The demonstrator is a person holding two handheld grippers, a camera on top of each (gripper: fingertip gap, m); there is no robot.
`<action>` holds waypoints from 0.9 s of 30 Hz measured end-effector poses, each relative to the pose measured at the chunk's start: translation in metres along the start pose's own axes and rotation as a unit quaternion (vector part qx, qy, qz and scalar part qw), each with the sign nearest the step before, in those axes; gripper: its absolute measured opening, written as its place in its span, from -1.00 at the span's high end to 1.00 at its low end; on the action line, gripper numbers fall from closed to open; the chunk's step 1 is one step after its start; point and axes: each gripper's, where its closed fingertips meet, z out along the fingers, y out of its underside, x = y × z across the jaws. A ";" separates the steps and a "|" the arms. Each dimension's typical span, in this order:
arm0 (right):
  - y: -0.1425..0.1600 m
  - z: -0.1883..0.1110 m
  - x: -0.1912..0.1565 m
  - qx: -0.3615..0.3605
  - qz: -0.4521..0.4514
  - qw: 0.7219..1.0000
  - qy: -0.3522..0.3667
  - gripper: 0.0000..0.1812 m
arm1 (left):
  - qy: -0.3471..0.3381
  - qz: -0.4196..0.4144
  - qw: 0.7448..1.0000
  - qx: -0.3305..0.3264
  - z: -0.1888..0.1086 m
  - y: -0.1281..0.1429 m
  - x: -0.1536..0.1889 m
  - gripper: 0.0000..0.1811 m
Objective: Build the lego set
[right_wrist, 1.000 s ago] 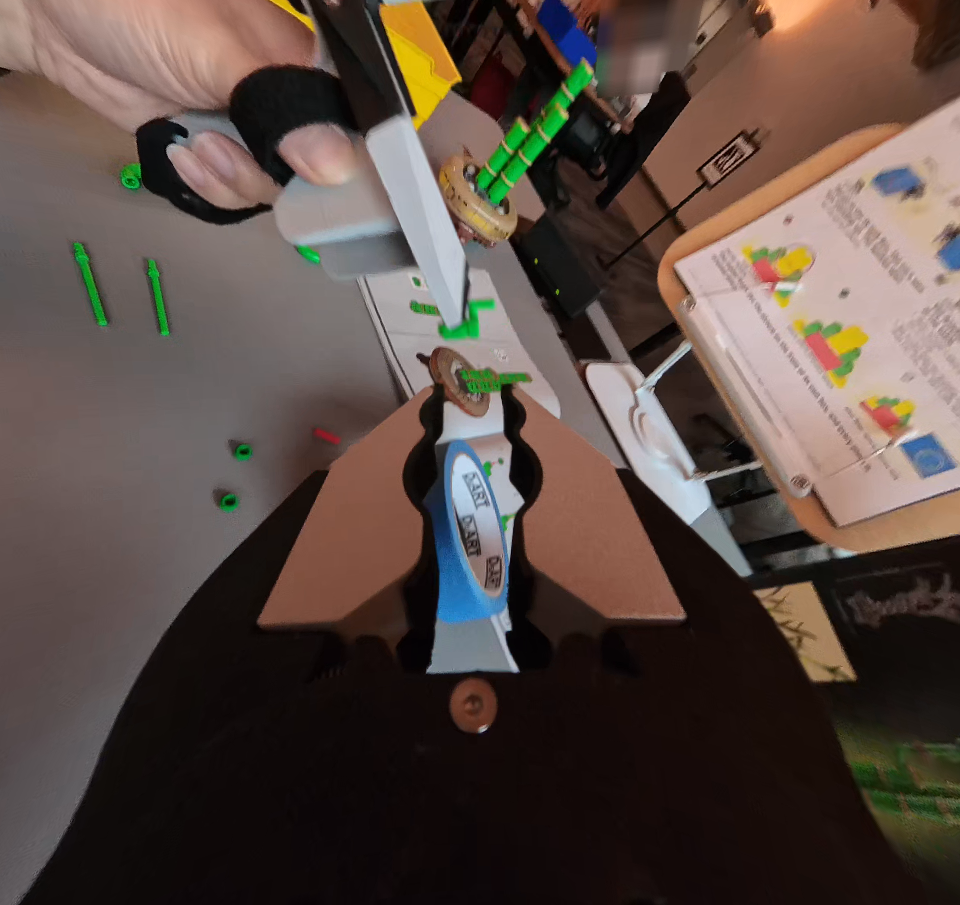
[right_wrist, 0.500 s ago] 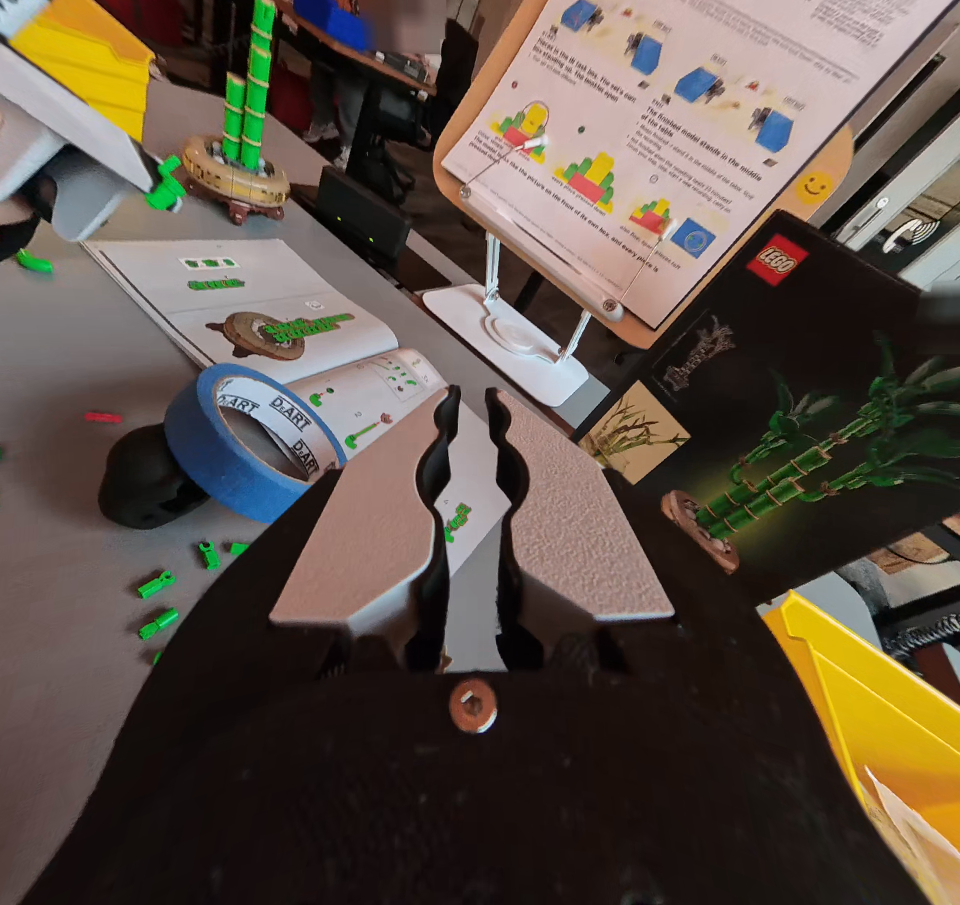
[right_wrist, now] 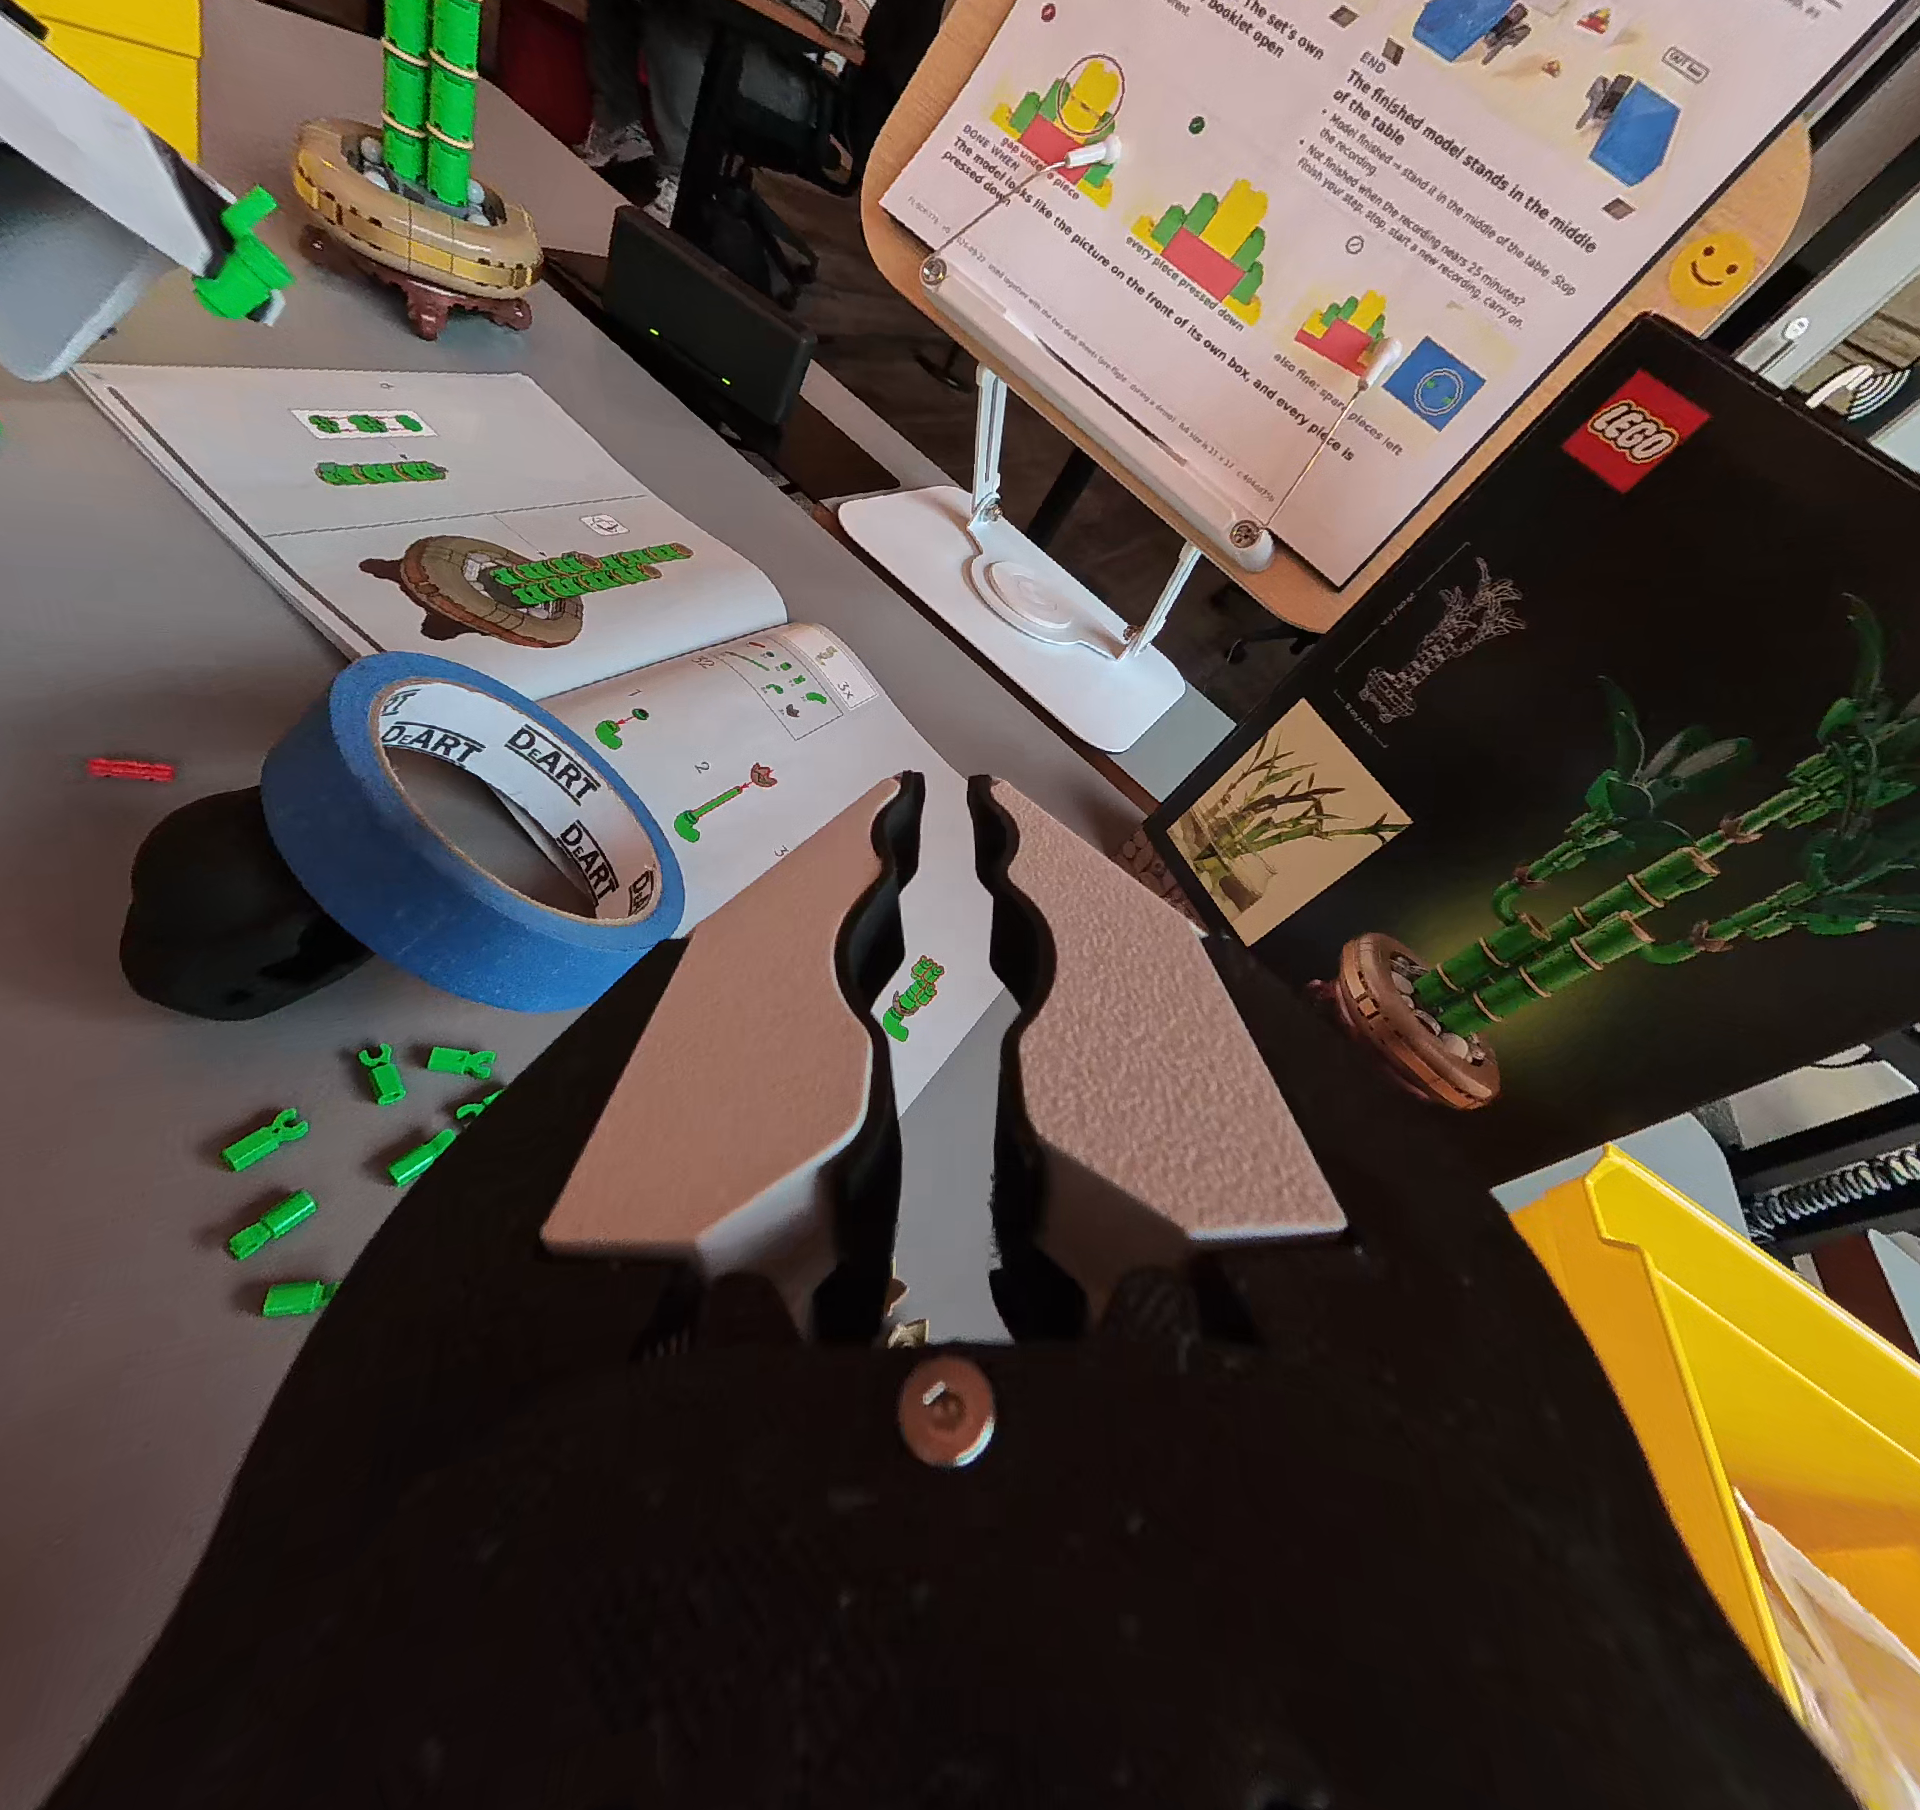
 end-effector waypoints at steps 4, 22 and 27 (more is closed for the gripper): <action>0.002 0.001 -0.001 -0.006 -0.006 1.000 0.000 0.92 | 0.002 0.004 1.000 -0.001 0.000 0.000 0.003 0.95; 0.002 0.000 -0.003 -0.012 -0.018 1.000 0.000 0.92 | 0.003 0.004 1.000 -0.001 0.001 0.001 0.003 0.95; 0.002 0.001 -0.003 -0.014 -0.016 1.000 -0.002 0.92 | 0.003 0.005 1.000 0.000 0.001 0.001 0.003 0.95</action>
